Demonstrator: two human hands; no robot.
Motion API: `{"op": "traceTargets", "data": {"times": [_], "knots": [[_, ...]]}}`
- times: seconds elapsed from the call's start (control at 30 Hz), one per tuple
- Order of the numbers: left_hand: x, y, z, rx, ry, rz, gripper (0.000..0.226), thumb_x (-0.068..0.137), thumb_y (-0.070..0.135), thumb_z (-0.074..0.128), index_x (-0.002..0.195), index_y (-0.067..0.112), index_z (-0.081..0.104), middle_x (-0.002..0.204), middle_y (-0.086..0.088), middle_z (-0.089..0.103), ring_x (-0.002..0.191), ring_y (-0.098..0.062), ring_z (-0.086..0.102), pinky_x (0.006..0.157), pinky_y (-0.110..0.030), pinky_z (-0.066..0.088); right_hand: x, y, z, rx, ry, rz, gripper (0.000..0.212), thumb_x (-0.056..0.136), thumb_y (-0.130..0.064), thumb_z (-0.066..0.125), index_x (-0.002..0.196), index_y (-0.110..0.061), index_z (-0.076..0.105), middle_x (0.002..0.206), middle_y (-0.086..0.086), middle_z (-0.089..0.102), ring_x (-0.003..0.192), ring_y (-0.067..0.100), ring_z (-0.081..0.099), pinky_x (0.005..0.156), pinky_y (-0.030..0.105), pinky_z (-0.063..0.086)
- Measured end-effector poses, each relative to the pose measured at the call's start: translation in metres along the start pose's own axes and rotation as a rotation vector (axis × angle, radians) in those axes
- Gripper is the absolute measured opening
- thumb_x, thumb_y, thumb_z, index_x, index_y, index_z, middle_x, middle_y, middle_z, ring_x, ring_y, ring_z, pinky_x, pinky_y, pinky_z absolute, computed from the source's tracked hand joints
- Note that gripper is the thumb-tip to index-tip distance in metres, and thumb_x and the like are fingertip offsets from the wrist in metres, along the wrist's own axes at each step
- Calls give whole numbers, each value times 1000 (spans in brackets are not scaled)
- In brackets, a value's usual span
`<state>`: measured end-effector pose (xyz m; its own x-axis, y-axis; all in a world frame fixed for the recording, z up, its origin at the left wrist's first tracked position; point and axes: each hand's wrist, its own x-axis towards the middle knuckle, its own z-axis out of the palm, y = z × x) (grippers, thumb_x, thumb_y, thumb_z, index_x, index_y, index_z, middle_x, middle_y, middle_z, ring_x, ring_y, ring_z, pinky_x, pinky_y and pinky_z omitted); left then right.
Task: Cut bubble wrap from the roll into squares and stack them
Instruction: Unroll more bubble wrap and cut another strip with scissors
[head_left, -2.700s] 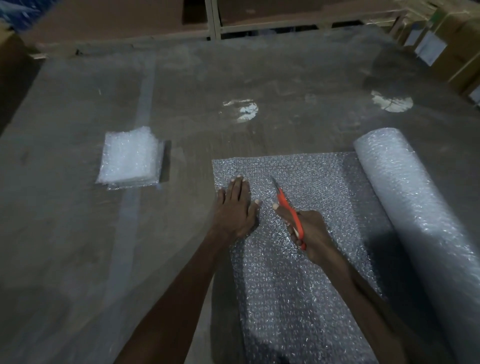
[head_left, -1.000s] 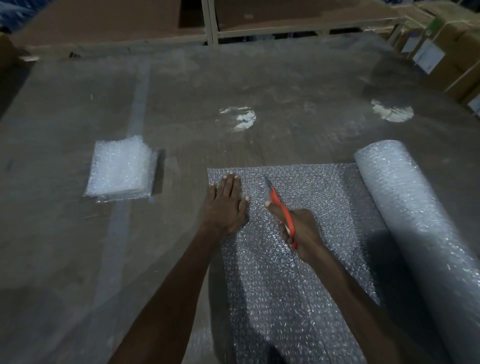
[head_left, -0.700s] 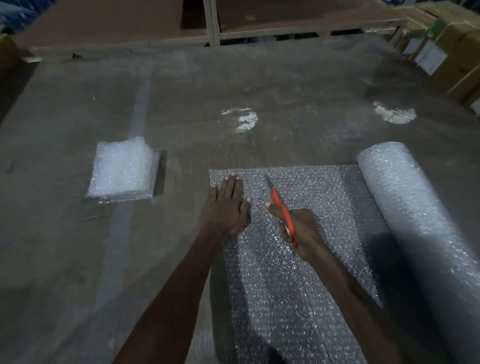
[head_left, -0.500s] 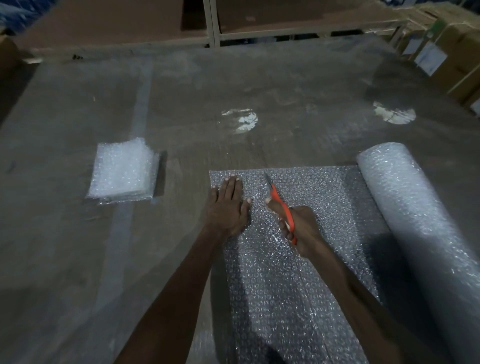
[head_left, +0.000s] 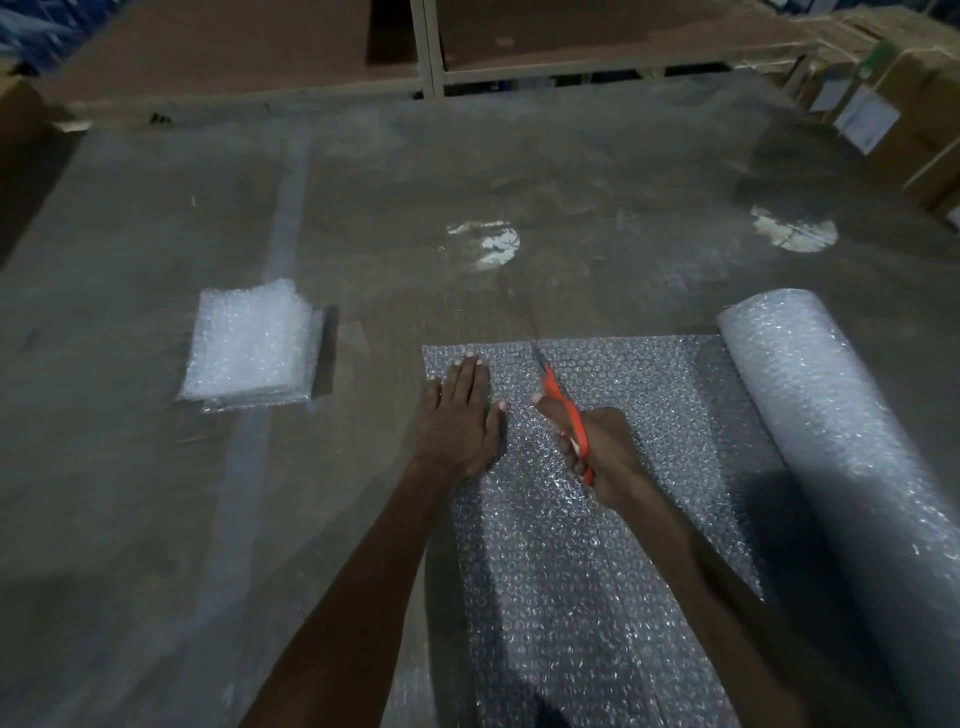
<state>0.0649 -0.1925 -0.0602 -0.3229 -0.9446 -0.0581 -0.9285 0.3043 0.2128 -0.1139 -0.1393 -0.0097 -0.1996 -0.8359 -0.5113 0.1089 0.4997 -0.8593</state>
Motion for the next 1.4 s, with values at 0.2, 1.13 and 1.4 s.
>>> {"op": "traceTargets", "data": {"times": [0.2,1.13,1.4], "knots": [[-1,1,0,3,3,-2,72,99,49,6,160,11,5,168,-9,1,154,-23,-1,124,-47,2,2,3,-1,-8,-8,-12,39,80,-35,86,68,-3,67,52,6,56,34,12,42,36,20,34],[-4,1,6,-2,18,-20,69,105,51,13,160,10,6,168,-9,1,154,-23,-3,123,-44,-3,8,-9,3,-39,-27,15,47,79,-46,83,70,-3,66,50,2,56,34,12,43,37,21,35],[-4,2,5,4,11,-25,74,99,52,6,159,9,6,167,-10,1,154,-23,-3,121,-43,-6,16,-4,4,-60,8,19,58,75,-46,87,85,9,70,52,5,59,36,13,44,39,22,35]]}}
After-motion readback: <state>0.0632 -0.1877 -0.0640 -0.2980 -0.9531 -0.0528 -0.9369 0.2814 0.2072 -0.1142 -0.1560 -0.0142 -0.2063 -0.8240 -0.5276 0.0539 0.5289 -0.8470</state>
